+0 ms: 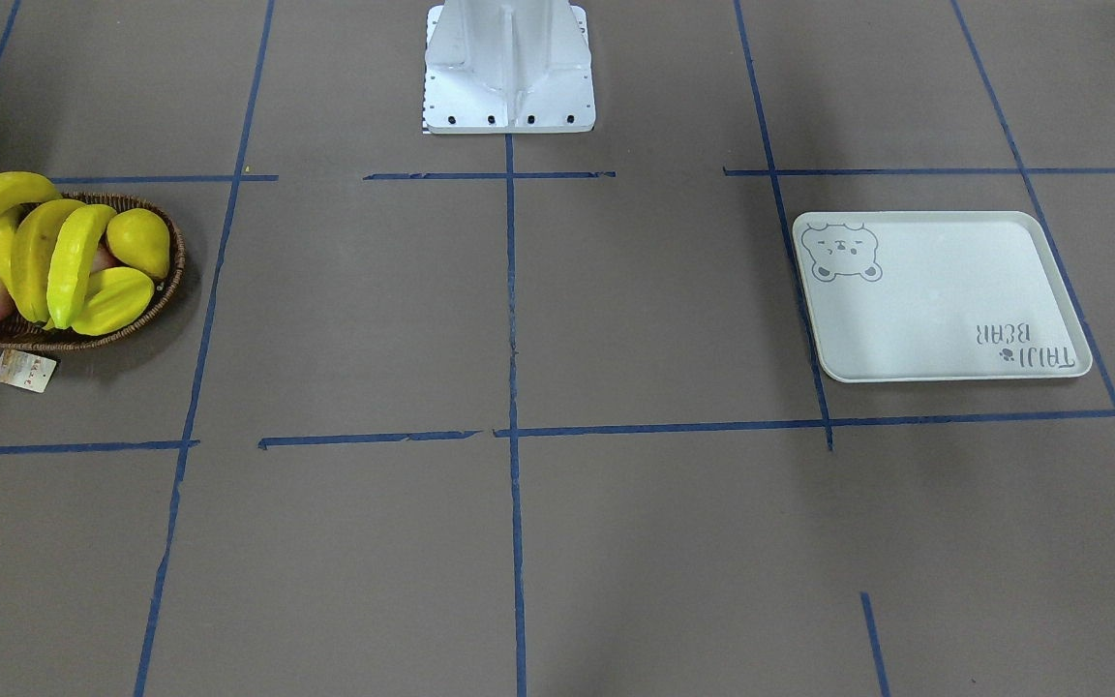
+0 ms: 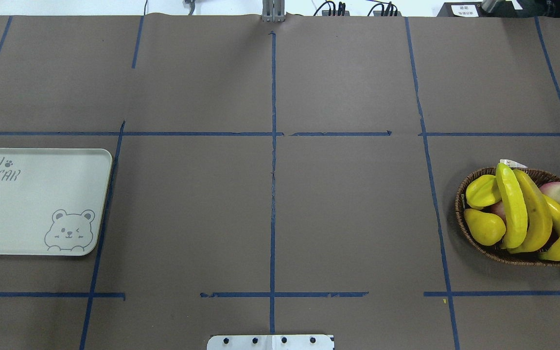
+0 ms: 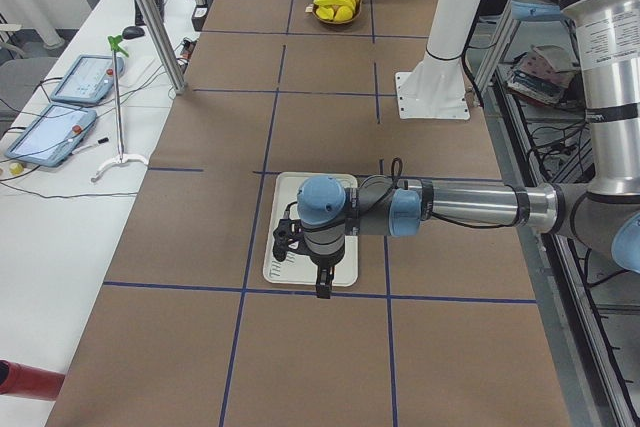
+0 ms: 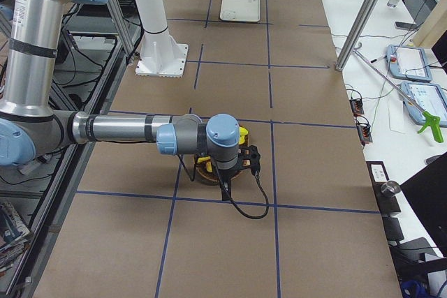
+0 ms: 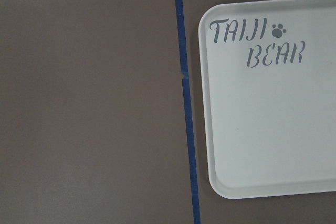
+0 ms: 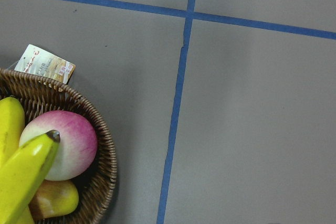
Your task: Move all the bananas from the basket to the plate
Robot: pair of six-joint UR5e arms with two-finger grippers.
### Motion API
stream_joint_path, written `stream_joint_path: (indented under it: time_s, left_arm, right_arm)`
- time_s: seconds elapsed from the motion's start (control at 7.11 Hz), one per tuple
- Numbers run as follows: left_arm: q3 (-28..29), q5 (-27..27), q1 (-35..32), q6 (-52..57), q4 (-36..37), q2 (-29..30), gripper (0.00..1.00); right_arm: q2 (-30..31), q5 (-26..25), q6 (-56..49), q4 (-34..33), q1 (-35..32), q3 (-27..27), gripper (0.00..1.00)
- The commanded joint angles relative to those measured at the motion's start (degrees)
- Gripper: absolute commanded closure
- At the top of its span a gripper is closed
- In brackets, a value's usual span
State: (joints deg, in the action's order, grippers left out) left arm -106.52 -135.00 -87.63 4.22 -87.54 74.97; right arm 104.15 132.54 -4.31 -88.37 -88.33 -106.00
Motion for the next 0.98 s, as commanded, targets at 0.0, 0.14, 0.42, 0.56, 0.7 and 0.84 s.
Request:
stream_joint_path:
  time_s: [0.0,0.14,0.42,0.56,0.7,0.84]
  left_arm:
    - [0.09,0.00,-0.09,0.09,-0.09,0.00,0.00]
    - [0.09,0.00,0.00,0.00,-0.18,0.09,0.00]
    - [0.17,-0.09,0.00,0.00,-0.09,0.09,0.00]
    - [0.26,-0.18,0.00,0.00,-0.09,0.00,0.00]
    - [0.35,-0.18,0.00,0.00,-0.09,0.00,0.00]
    - [0.35,-0.35,0.00,0.00,-0.09,0.00,0.00]
  right_arm:
    - [0.00,0.00,0.00,0.04,0.00,0.00,0.00]
    - [0.00,0.00,0.09,-0.05,0.00,-0.09,0.00]
    - [0.00,1.22,7.23,0.13,1.13,-4.19,0.00]
    - [0.53,1.49,15.65,0.65,4.02,-9.09,0.00]
    - [2.18,0.19,26.35,1.09,9.70,-14.71,0.00]
    - [3.25,-3.13,34.72,1.10,14.02,-19.73,0.00]
